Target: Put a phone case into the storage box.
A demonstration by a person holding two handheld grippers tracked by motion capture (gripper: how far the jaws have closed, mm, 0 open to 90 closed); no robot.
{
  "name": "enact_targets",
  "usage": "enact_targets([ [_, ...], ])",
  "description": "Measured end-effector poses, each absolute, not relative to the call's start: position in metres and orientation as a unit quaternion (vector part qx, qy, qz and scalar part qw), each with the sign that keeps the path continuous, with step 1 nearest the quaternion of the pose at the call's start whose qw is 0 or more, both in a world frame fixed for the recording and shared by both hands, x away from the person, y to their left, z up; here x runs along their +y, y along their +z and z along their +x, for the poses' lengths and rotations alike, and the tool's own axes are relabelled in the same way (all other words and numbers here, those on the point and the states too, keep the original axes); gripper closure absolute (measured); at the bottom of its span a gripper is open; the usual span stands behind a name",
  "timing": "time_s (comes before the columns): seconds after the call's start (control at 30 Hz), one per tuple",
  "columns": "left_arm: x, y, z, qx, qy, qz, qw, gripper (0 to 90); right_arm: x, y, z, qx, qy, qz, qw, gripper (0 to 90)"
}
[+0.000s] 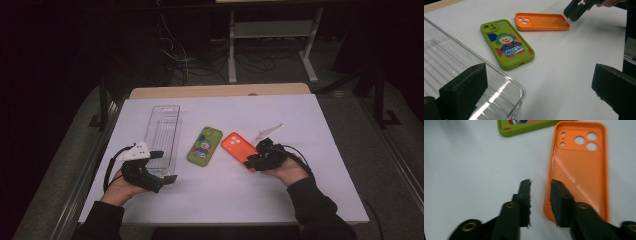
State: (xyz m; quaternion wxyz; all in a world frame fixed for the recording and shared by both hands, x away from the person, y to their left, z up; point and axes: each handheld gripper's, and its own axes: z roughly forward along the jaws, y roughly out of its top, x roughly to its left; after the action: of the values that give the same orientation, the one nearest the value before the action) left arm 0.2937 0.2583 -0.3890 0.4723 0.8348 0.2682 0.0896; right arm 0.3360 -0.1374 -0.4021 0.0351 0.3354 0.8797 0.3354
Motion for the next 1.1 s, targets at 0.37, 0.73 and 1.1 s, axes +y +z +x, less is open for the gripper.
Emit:
enact_targets([
  [0.37,0.258,-0.389,0.293,0.264,0.090,0.839,0.466,0.0,-0.175,-0.407,0.305,0.852,0.396,0.330,0.092,11.7],
  [0.73,0.257,-0.391,0.294,0.245,0.085,0.846,0.466,0.0,-0.184,-0.428,0.286,0.850,0.394,0.342,0.078,0.0],
  [1.1,0.256,-0.393,0.295,0.244,0.084,0.848,0.463,0.0,-0.178,-0.416,0.289,0.847,0.391,0.354,0.069,0.0],
])
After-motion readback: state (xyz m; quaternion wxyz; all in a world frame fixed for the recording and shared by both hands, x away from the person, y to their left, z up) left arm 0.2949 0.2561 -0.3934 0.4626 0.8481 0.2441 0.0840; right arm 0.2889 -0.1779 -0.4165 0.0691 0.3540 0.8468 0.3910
